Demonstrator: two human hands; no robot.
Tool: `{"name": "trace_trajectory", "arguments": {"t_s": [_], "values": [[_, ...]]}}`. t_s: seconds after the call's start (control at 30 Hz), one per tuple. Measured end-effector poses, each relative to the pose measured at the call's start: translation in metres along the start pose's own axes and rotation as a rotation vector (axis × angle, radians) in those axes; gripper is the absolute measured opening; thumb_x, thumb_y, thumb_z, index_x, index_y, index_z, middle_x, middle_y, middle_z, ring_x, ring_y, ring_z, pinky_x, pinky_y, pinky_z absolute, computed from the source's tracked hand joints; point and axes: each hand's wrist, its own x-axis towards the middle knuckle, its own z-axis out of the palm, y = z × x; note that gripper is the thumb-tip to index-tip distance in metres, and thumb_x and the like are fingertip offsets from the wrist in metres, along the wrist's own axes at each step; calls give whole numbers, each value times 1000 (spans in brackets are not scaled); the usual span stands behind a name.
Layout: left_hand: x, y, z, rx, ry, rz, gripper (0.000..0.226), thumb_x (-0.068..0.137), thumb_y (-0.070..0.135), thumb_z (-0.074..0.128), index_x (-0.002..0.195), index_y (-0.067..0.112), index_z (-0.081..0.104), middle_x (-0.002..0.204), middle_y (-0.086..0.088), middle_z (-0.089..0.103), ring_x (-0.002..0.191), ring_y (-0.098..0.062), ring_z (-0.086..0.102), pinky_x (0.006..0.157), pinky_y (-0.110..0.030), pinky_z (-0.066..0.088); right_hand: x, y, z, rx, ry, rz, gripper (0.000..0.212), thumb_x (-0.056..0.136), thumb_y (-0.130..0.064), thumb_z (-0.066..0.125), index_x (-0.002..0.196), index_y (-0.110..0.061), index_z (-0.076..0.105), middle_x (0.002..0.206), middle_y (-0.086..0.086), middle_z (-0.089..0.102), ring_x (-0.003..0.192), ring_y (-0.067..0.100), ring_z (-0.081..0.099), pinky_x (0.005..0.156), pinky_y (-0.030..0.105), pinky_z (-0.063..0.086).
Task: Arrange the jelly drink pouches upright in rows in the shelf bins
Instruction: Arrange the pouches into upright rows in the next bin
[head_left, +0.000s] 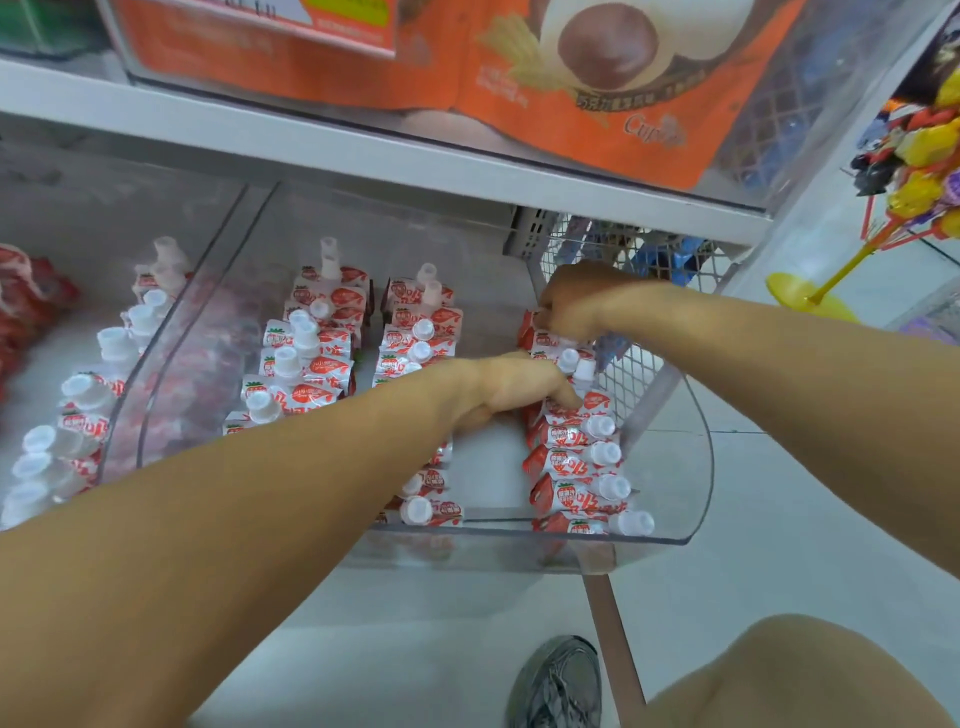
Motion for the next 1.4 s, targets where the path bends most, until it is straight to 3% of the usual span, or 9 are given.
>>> {"name": "trace_trajectory", "arguments": {"t_s": [0.13, 0.27, 0.5, 0.7, 0.93, 1.1, 1.17, 1.27, 1.4], "values": [[2, -1, 1, 76, 67, 21, 59, 54, 26, 76, 111, 16, 67, 106, -1, 73, 97, -23, 69, 95, -41, 52, 2, 5, 4, 51, 21, -19, 21, 89, -7, 61, 73, -9, 48, 84, 10, 59, 76, 29, 61, 59, 30, 52], [3, 0, 6, 185, 142, 17, 60, 56, 30, 79, 113, 16, 66, 112, -2, 70, 100, -23, 67, 96, -41, 51, -30, 1, -12, 98, 106, -39, 21, 99, -26, 53, 96, -5, 58, 99, 11, 61, 87, 28, 59, 72, 30, 47], [-14, 6, 15, 283, 169, -67, 33, 90, 29, 64, 116, 9, 58, 111, -12, 68, 91, -30, 70, 77, -47, 60, -203, 26, 51, 493, 892, 23, 12, 86, -19, 64, 98, -18, 62, 85, -6, 53, 66, 4, 43, 62, 31, 42], [-19, 10, 23, 102, 204, -112, 25, 89, 7, 59, 113, 12, 56, 109, -11, 67, 100, -26, 66, 77, -50, 59, -207, 29, 98, 988, 369, 183, 10, 96, -33, 57, 94, -38, 65, 94, -10, 74, 71, 5, 70, 71, 35, 58], [-55, 19, 41, -181, 171, -140, 28, 97, 21, 52, 124, 15, 59, 109, -5, 62, 105, -28, 59, 94, -58, 46, -204, 29, 100, 886, 419, 111, 25, 100, -26, 51, 110, -11, 69, 95, 7, 75, 79, 21, 69, 75, 37, 53], [-73, 2, 71, -252, 146, -9, 15, 94, 12, 52, 86, 12, 65, 63, 10, 70, 54, -3, 65, 50, -13, 50, -202, 27, 95, 891, 427, 54, 36, 99, -22, 52, 64, -27, 48, 55, -9, 50, 54, 10, 49, 47, 16, 32], [-73, 0, 74, -207, 191, 25, 12, 90, 7, 59, 86, 14, 67, 71, 12, 73, 61, 2, 67, 53, -10, 51, -201, 26, 91, 910, 445, 23, 48, 98, -17, 54, 56, -28, 34, 47, -10, 39, 48, 8, 42, 44, 18, 29], [-74, 4, 74, -124, 183, 63, 17, 80, 1, 70, 94, 11, 70, 98, -4, 75, 95, -18, 70, 85, -29, 57, -196, 27, 87, 915, 444, -8, 52, 95, -13, 55, 54, -30, 29, 46, -11, 35, 46, 7, 39, 43, 18, 24], [-75, 9, 60, -71, 205, 23, 28, 79, 13, 78, 97, 21, 58, 85, 10, 74, 92, -14, 68, 70, -26, 55, -185, 33, 88, 905, 424, -29, 46, 95, -16, 55, 55, -24, 34, 47, -7, 37, 45, 8, 38, 42, 20, 24]]}}
